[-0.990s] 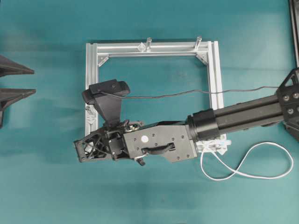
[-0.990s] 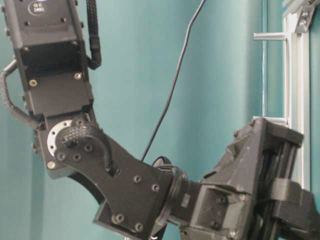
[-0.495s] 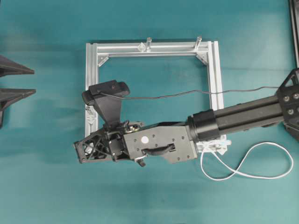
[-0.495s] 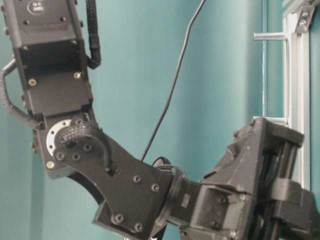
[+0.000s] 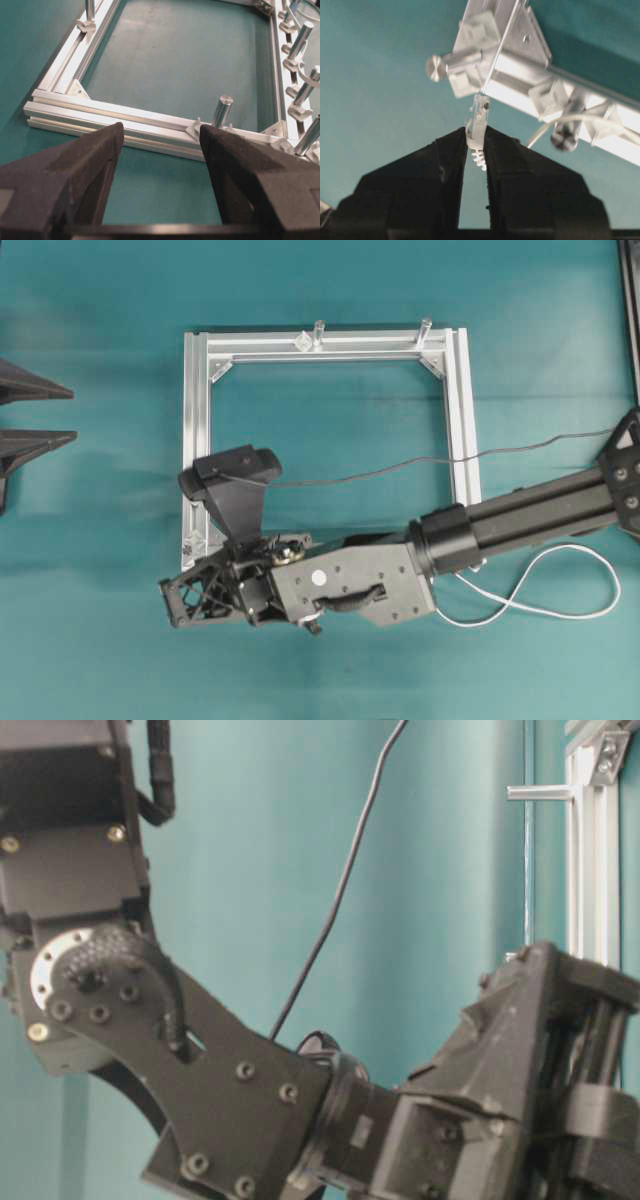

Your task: Move the cable alternately left and right between 8 closely spaced pins so it hooks onto each one.

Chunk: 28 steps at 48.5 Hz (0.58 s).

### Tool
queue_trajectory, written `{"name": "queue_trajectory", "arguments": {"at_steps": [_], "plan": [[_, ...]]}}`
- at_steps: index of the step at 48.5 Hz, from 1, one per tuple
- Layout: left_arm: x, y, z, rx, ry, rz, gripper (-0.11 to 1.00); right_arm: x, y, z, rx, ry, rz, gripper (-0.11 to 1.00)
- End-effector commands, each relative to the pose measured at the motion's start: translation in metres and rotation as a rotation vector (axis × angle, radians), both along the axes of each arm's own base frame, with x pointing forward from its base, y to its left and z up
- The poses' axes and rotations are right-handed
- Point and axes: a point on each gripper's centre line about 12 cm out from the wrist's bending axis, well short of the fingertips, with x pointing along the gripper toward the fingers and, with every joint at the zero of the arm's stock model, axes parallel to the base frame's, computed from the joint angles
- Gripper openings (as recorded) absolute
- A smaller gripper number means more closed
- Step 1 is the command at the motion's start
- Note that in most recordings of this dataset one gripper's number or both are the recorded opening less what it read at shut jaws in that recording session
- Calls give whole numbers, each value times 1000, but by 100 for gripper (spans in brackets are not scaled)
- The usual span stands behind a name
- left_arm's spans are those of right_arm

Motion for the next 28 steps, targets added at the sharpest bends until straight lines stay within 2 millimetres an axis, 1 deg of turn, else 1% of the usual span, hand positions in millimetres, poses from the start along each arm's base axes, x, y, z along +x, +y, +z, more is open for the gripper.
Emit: {"name": "queue_trajectory", "arguments": {"at_steps": [1,12,19,28], "plan": [[2,1,5,-3,-15,7,65,2,8,18,13,-45,12,14],[2,1,4,-3,-13,7,65,6,10,18,11,-57,8,14],[2,1,4,-3,-13,7,65,14,8,19,-13,-77,14,14],[1,1,4,-2,-13,7,65,29,4,21,-14,-121,22,14]]}}
